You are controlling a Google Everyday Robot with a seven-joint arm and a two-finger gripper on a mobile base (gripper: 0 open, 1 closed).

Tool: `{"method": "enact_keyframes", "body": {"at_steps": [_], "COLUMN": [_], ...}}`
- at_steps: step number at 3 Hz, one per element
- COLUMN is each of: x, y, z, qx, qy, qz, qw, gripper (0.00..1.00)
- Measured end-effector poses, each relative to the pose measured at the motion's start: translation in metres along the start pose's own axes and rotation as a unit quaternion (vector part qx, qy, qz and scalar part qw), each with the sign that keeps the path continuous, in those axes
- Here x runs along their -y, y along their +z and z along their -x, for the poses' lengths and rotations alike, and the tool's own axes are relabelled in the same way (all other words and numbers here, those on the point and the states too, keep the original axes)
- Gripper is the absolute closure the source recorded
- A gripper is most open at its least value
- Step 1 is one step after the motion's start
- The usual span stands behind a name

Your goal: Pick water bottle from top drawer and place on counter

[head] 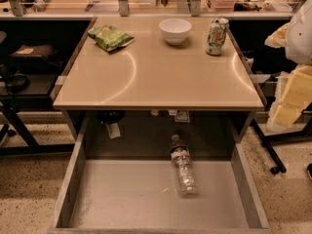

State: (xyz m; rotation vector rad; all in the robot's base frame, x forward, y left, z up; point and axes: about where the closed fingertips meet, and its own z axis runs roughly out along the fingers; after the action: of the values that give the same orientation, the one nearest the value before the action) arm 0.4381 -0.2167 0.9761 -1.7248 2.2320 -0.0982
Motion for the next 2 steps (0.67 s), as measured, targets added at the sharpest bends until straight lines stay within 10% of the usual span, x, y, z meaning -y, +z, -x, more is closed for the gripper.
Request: {"method": "enact_keyframes", "body": {"at_steps": [2], "x": [-0.022], "y": [0.014], "z": [0.001], "qx": [0.030], "qy": [-0.002], "qz": [0.016], "qw": [0.9994], "gripper": [0.00]}}
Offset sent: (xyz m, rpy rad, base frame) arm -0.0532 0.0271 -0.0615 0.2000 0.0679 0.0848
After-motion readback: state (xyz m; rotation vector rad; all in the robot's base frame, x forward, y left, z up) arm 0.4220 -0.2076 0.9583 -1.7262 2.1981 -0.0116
